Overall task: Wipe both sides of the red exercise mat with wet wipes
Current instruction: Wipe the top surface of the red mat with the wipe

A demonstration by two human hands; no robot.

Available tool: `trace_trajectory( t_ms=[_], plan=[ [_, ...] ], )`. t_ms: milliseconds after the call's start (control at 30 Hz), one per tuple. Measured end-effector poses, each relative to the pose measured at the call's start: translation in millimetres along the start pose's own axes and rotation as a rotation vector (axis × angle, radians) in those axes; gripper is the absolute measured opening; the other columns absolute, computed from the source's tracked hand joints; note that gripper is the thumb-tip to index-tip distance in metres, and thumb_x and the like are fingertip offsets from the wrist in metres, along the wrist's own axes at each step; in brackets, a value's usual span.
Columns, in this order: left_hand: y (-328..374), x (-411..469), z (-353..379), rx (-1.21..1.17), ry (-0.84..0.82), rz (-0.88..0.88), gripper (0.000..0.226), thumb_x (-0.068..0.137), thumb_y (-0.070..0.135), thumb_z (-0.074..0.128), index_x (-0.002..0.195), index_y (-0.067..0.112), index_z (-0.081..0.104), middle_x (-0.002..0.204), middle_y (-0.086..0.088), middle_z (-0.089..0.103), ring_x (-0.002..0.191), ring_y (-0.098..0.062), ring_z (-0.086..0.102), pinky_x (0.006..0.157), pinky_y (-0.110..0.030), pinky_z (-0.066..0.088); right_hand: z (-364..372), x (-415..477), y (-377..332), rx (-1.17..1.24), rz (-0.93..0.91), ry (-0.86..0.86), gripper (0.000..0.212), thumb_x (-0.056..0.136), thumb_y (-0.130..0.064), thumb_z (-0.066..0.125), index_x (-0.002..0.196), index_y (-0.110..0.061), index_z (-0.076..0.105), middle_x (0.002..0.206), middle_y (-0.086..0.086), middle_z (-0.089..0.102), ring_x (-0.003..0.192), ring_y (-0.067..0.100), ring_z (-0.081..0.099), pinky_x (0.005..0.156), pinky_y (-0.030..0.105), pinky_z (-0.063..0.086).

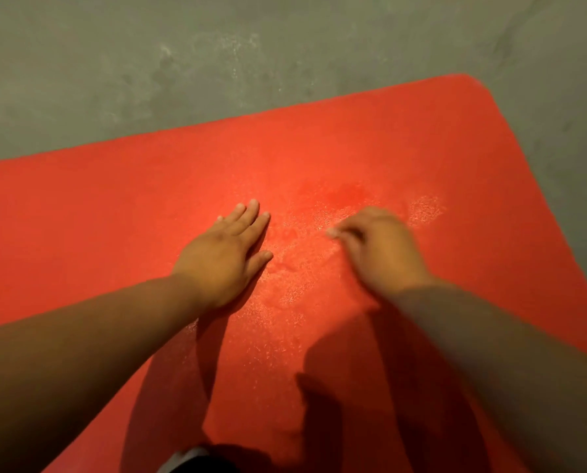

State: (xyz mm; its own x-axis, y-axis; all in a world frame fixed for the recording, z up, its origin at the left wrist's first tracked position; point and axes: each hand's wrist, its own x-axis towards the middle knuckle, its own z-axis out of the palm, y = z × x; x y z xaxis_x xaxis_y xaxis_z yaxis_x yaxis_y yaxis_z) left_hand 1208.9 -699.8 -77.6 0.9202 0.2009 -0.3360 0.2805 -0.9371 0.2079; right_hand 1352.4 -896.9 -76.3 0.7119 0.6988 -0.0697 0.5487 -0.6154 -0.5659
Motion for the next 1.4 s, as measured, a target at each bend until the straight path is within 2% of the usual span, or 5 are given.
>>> trace_trajectory(
  t_ms=[133, 333, 567, 833, 1400],
  plan=[
    [2, 0, -6, 0.008, -0.036, 0.005, 0.067, 0.099, 0.049, 0.03, 0.154, 0.022, 0.004, 0.161, -0.001, -0.006, 0.148, -0.018, -0.003, 0.119, -0.034, 0.004, -30, -18, 26, -0.023, 0.376, 0.204, 0.013, 0.086, -0.019, 0.067, 0.094, -0.01, 0.074, 0.098, 0.011, 0.069, 0.095, 0.027, 0.063, 0.082, 0.026, 0.04],
    [8, -1, -6, 0.012, -0.051, -0.01, 0.066, 0.101, 0.045, 0.032, 0.154, 0.019, 0.004, 0.161, -0.004, -0.007, 0.148, -0.021, -0.003, 0.119, -0.039, 0.006, 22, -72, -52, 0.006, -0.122, -0.335, 0.02, 0.089, -0.014, 0.057, 0.101, -0.015, 0.073, 0.104, 0.004, 0.064, 0.102, 0.021, 0.055, 0.093, 0.025, 0.037],
    [4, 5, -14, 0.061, -0.088, 0.008, 0.065, 0.099, 0.049, 0.034, 0.153, 0.02, 0.013, 0.161, 0.0, 0.003, 0.148, -0.019, 0.009, 0.119, -0.038, 0.017, 1, 10, -5, -0.199, 0.153, 0.033, 0.021, 0.086, -0.004, 0.055, 0.097, -0.009, 0.072, 0.102, 0.012, 0.062, 0.097, 0.031, 0.058, 0.084, 0.033, 0.043],
    [-23, 27, -36, 0.228, -0.103, -0.089, 0.072, 0.095, 0.053, 0.039, 0.154, 0.027, 0.006, 0.161, -0.005, -0.003, 0.148, -0.026, 0.001, 0.116, -0.05, 0.012, 25, -23, -39, -0.074, -0.374, -0.323, 0.019, 0.076, -0.002, 0.062, 0.089, -0.011, 0.073, 0.092, 0.007, 0.065, 0.092, 0.031, 0.057, 0.083, 0.038, 0.05],
    [-29, 27, -30, 0.17, -0.126, -0.107, 0.092, 0.07, 0.07, 0.005, 0.153, 0.031, -0.003, 0.161, -0.001, -0.01, 0.148, -0.023, -0.003, 0.117, -0.048, 0.013, 21, 63, -33, -0.135, -0.362, -0.257, 0.024, 0.086, -0.005, 0.053, 0.099, -0.013, 0.072, 0.1, 0.009, 0.061, 0.102, 0.029, 0.054, 0.088, 0.036, 0.045]
  ],
)
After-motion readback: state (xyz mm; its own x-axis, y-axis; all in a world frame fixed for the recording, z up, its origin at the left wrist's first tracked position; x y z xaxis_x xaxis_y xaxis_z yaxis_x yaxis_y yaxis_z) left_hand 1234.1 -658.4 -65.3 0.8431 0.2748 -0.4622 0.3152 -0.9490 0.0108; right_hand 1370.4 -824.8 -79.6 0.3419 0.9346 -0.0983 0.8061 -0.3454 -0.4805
